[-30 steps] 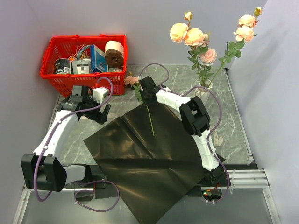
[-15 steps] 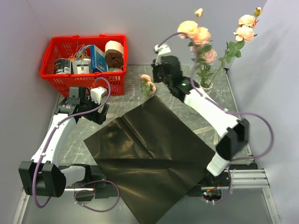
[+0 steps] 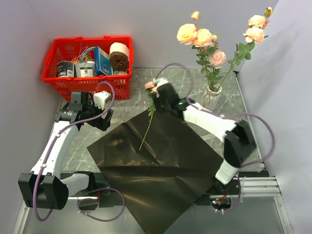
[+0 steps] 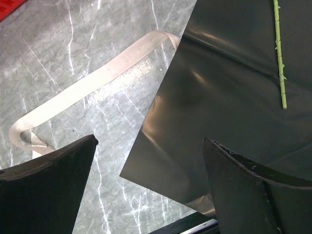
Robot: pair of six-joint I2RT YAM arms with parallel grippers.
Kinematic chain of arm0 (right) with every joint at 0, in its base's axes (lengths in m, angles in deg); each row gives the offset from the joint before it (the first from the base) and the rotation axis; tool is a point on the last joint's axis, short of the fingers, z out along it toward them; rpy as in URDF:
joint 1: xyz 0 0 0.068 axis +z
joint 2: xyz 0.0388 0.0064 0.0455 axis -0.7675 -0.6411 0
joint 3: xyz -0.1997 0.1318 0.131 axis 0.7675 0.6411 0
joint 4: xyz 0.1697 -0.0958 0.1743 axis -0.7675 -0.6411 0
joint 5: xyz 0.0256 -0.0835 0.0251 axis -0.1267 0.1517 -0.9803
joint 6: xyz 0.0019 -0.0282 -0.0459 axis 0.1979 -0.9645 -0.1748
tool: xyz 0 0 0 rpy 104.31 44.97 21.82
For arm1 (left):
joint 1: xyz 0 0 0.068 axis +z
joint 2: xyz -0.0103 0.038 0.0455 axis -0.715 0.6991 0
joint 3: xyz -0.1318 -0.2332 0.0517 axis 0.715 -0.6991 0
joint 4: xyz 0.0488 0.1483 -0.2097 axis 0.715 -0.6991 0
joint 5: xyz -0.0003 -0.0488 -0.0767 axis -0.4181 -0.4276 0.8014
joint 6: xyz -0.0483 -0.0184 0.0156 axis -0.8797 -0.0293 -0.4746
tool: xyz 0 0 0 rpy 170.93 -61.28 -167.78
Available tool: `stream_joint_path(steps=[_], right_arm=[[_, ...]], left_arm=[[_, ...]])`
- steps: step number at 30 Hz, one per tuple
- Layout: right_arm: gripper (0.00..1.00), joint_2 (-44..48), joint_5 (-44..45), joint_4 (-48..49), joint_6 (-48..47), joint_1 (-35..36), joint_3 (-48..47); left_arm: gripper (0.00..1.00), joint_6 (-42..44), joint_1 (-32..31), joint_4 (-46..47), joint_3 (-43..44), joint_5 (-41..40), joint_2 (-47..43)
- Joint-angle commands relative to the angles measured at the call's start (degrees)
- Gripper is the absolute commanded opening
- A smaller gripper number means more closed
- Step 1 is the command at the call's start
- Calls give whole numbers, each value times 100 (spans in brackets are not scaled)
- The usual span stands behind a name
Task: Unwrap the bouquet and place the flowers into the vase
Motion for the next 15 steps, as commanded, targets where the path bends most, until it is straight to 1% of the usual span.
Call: stream_joint_path(steps=[1,5,7,10,14,15], right_arm=[[56,-748,37,-259,612,150,-322],[62,-1443,108,-531,982,141,-840],[66,-1795,309,-602,1175,150,-1157],[65,-2155,581,-707,1395,124,-1482],[64,-2655,601,-769,1519,88,-1929],[63,-2762,626,-926,1545,54,-2053]], left_arm=[[96,-57,31,-12,79,101,-90],[96,-40,31,-38,123,92,-81],[96,-22,31,-38,105,57,-90],[96,22,31,-21,79,48,-81],[96,57,31,14,44,39,-90],[96,74,31,15,35,31,-81]])
